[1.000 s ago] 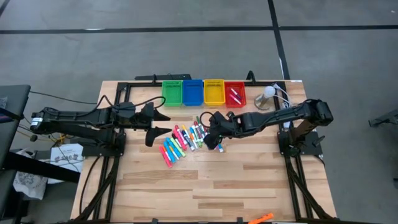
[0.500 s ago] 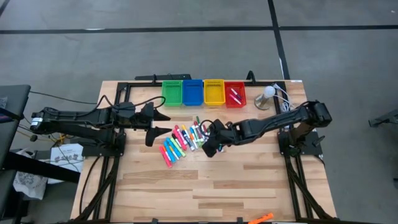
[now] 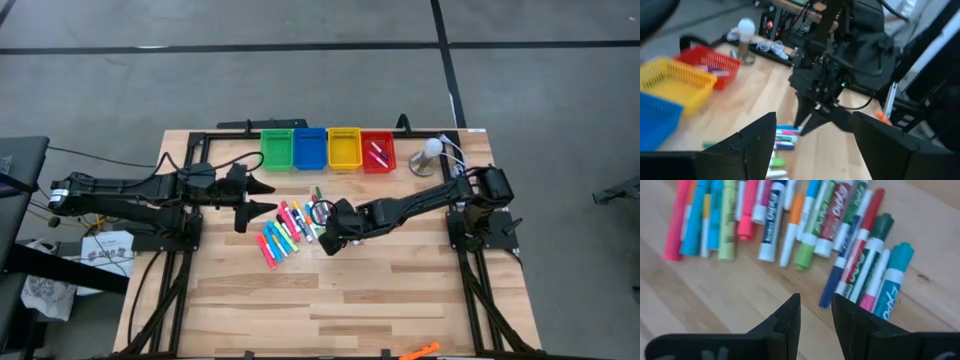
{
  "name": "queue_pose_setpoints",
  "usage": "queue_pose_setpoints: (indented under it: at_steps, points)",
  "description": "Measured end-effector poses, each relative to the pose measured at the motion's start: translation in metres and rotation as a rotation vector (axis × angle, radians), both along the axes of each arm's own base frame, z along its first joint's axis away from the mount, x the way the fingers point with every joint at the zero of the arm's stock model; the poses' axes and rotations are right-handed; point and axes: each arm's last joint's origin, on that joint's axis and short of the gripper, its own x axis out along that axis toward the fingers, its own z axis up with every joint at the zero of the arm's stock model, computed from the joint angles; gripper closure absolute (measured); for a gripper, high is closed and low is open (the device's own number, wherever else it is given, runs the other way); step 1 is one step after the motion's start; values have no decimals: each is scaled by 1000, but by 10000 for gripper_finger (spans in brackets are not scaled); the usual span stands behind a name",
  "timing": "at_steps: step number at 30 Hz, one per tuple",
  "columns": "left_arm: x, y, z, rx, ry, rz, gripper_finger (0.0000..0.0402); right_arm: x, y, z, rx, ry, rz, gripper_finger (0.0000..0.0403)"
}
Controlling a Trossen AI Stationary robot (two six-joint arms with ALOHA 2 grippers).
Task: Pick & Place Markers
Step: Put the pink mini marker into the red basket
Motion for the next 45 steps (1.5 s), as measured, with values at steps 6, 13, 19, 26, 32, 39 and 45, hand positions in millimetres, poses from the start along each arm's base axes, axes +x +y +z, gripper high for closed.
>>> queue_pose_setpoints:
  at_steps: [6,13,19,26,32,39,45]
  points:
    - [0,0,1,-156,-13,38,142,0,-9,-9,17,57,-26,301]
    - [0,0,1,-159,-16,39,142,1,-29,-10,58,79,-60,301]
    - [0,0,1,-159,-17,39,142,0,-40,-16,145,130,-57,301]
    - [1,0,2,-159,-22,38,142,0,-47,-16,155,125,-72,301]
    - [1,0,2,-159,-29,38,142,0,-47,-19,157,139,-71,301]
    - [1,0,3,-159,-35,37,142,3,-46,-25,178,141,-64,301]
    - [1,0,3,-159,-38,37,142,4,-46,-33,180,173,-65,301]
